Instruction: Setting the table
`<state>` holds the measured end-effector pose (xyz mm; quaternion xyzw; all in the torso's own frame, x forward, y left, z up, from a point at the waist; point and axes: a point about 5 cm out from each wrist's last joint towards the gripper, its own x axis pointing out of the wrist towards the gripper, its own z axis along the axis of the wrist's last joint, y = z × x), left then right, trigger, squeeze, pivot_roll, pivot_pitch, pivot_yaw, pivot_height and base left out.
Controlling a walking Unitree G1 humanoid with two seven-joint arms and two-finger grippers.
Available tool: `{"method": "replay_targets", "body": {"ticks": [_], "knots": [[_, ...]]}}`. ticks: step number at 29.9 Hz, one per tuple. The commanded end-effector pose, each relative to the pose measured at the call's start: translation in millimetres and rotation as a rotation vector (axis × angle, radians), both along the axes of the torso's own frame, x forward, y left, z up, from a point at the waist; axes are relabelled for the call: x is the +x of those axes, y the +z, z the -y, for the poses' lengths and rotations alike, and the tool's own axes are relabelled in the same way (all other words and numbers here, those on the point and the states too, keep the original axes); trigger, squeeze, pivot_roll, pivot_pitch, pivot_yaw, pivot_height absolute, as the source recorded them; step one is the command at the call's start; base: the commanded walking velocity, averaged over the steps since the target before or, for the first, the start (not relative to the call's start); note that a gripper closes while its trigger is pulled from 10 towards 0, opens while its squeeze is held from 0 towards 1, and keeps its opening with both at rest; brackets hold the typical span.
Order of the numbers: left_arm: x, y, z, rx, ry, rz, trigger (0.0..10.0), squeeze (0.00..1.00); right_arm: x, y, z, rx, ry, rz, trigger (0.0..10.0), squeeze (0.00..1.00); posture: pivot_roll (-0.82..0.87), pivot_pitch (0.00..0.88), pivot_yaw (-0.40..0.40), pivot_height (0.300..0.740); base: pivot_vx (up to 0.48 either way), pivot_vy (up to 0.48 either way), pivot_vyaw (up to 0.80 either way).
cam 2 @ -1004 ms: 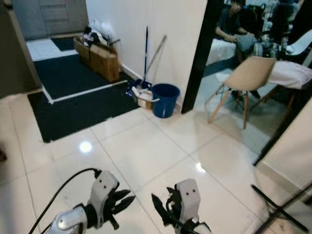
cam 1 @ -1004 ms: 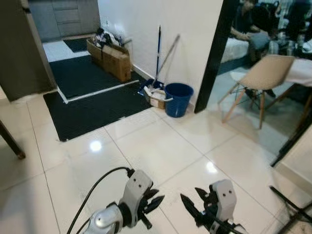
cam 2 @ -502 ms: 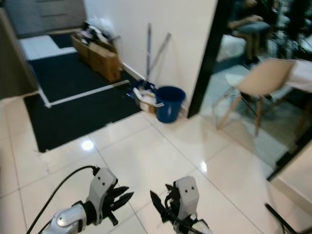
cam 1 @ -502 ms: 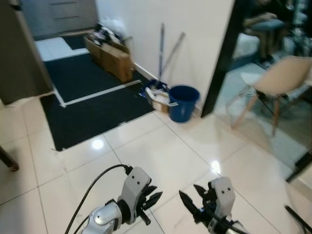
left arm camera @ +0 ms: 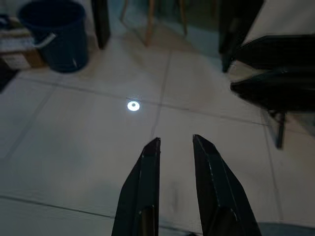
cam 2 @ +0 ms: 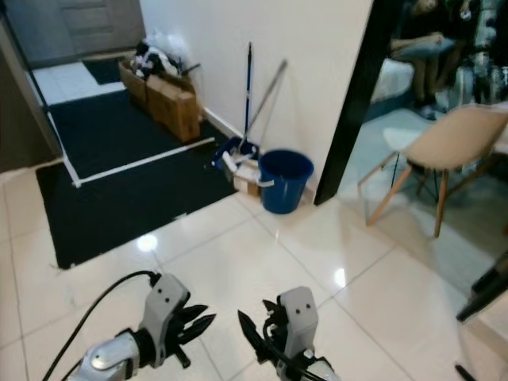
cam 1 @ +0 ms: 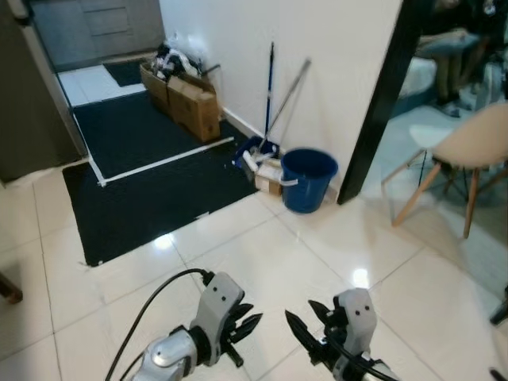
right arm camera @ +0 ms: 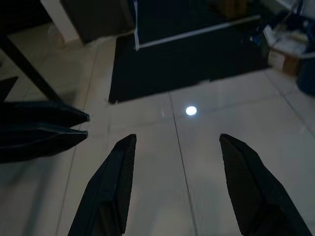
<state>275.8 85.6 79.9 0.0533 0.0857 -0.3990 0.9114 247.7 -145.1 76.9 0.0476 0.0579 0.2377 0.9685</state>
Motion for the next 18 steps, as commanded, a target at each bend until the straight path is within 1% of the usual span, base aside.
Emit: {"method": "replay_targets", "body": {"ticks": [1, 18], "knots": [[-3.7, -7.7, -6.1, 0.024, 0.008, -0.026, 10.0, 0.0, -3.5, -4.2, -4.7, 0.021, 0.009, -0.02, 10.0, 0.0, 0.01, 0.089, 0.079, 0.74, 0.48, 0.0, 0.0], [-3.3, -7.5, -6.0, 0.025, 0.006, -0.024, 10.0, 0.0, -2.4, -3.9, -7.2, 0.02, 0.027, -0.016, 10.0, 0.0, 0.01, 0.085, 0.08, 0.74, 0.48, 0.0, 0.0]]}}
